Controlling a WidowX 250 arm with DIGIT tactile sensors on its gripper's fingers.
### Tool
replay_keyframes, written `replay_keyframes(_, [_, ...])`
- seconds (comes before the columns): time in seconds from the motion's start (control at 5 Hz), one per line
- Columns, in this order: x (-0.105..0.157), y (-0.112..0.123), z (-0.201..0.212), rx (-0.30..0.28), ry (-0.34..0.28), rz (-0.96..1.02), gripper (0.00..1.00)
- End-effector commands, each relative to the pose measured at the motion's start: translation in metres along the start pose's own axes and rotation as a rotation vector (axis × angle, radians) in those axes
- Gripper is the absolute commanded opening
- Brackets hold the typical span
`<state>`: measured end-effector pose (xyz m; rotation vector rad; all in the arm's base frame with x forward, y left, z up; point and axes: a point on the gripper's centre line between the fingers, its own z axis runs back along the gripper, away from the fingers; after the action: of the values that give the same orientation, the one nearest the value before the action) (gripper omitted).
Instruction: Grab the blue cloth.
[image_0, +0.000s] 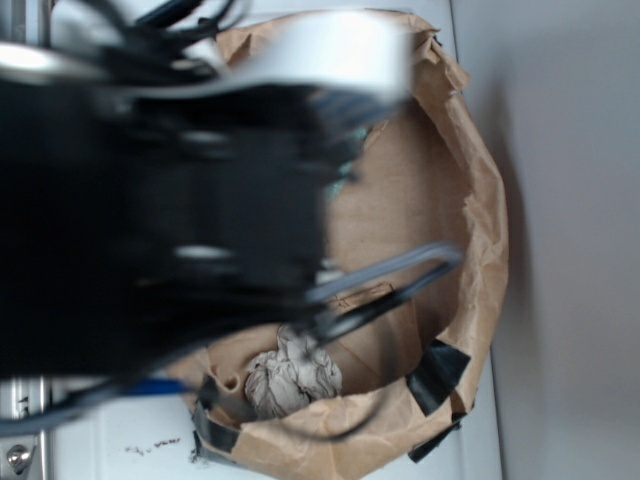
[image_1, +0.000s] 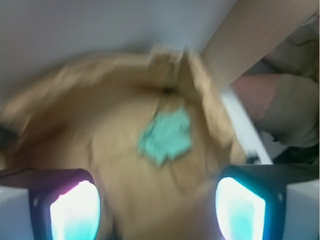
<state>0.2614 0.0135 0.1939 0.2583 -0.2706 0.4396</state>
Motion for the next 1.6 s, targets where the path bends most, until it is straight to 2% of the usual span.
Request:
replay_keyframes(0.0, [0.010, 0.007, 0.017, -0.022, -0.049, 0.021, 1.00])
replay_keyframes(0.2, [-0.012, 0.011, -0.015, -0.096, -0.107, 0.271, 1.00])
replay_keyframes(0.4, [0.004, 0.004, -0.058, -0.147, -0.056, 0.264, 1.00])
replay_keyframes(0.6, [0.007, -0.005, -0.087, -0.107, -0.024, 0.134, 1.00])
replay_keyframes(0.8, [0.025, -0.001, -0.109, -0.121, 0.060, 0.134, 1.00])
replay_keyframes(1.0, [0.028, 0.001, -0.128, -0.113, 0.103, 0.149, 1.00])
replay_keyframes(1.2, [0.025, -0.006, -0.146, -0.071, 0.120, 0.130, 1.00])
replay_keyframes(1.4, [0.019, -0.003, -0.153, -0.026, 0.142, 0.130, 1.00])
